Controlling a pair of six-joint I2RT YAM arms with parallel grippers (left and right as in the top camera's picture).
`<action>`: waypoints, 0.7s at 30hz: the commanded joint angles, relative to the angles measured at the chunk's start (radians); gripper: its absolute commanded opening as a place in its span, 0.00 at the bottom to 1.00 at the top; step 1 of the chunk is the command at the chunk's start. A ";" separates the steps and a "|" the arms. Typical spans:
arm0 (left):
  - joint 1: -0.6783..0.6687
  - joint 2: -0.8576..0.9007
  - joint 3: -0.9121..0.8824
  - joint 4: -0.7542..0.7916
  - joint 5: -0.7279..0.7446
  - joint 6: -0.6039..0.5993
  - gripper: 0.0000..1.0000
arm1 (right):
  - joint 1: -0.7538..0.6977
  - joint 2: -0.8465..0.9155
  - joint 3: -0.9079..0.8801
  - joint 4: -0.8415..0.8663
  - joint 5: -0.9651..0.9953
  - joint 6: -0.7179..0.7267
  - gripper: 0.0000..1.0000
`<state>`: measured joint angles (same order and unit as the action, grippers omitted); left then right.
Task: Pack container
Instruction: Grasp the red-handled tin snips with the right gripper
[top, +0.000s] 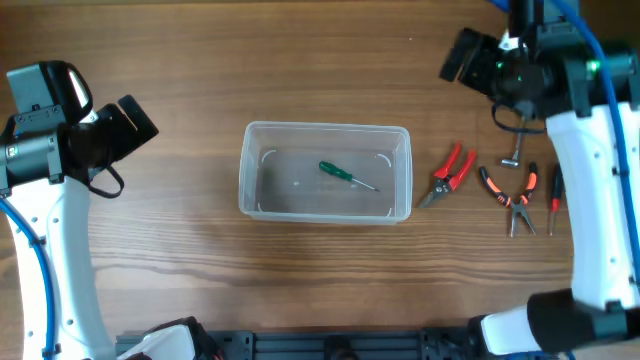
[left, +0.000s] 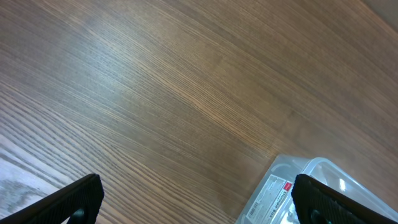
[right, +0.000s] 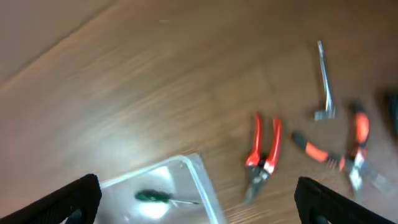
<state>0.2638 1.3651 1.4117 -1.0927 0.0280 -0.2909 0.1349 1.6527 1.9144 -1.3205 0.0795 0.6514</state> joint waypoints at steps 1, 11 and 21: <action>0.002 0.008 0.009 0.003 0.016 -0.002 1.00 | -0.021 0.060 -0.070 0.010 -0.003 0.259 1.00; 0.002 0.008 0.009 0.003 0.016 0.003 1.00 | -0.047 0.229 -0.402 0.232 -0.216 0.309 0.99; 0.002 0.008 0.009 -0.003 0.016 0.025 1.00 | -0.112 0.319 -0.477 0.297 -0.173 0.221 0.99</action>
<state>0.2638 1.3651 1.4117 -1.0962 0.0280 -0.2863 0.0284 1.9308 1.4590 -1.0378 -0.1143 0.9104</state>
